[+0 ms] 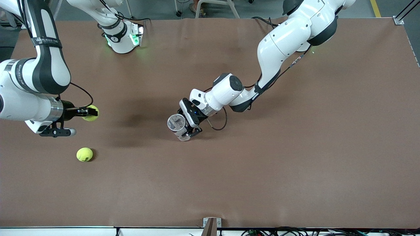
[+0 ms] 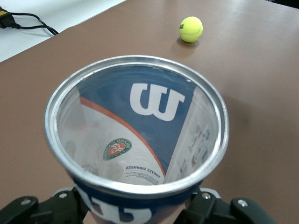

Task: Insert tennis ball vertically with right arm
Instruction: 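Grasp the yellow ball with the right gripper and carry it to the can, then drop the ball into the can opening with the right gripper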

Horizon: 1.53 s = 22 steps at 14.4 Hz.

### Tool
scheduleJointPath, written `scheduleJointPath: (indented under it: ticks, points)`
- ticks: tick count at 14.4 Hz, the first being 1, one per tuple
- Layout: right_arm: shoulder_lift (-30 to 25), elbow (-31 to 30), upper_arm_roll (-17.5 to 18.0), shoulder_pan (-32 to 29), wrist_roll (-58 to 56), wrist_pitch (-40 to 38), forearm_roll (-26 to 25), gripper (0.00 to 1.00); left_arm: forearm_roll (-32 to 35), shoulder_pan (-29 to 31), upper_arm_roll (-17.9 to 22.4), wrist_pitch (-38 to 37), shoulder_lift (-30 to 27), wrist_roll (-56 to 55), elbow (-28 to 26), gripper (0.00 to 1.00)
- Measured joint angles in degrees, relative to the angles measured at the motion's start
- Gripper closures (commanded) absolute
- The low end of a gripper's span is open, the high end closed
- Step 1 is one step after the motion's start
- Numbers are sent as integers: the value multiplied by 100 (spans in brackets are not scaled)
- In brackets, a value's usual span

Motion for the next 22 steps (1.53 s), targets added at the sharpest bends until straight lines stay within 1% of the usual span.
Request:
scheduleJointPath:
  ticks: [1,3,4,6,9,12,16,20,22]
  points:
    - [7,53,5,108,-1,8,421,69,0,0,0,0,0,0,0,22]
    - [29,161,16,427,-7,68,1174,70,0,0,0,0,0,0,0,22]
    - [49,281,21,637,2,111,1433,70,0,0,0,0,0,0,0,22]
    - [135,647,27,1022,131,291,1740,70,0,-1,-2,0,0,0,0,22]
    - [371,1062,30,1468,339,834,1963,70,0,-2,-3,0,0,0,0,22]
    - [690,1109,33,1821,402,1291,2061,70,0,-2,-4,0,1,0,0,22]
    - [1051,1148,31,2046,401,1421,2094,69,0,-2,-4,0,1,0,0,22]
    - [1075,1207,28,2338,581,1420,2094,69,0,0,-3,1,1,0,-2,22]
    - [1085,1207,27,2405,621,1414,2094,66,0,-1,-3,2,1,0,-2,22]
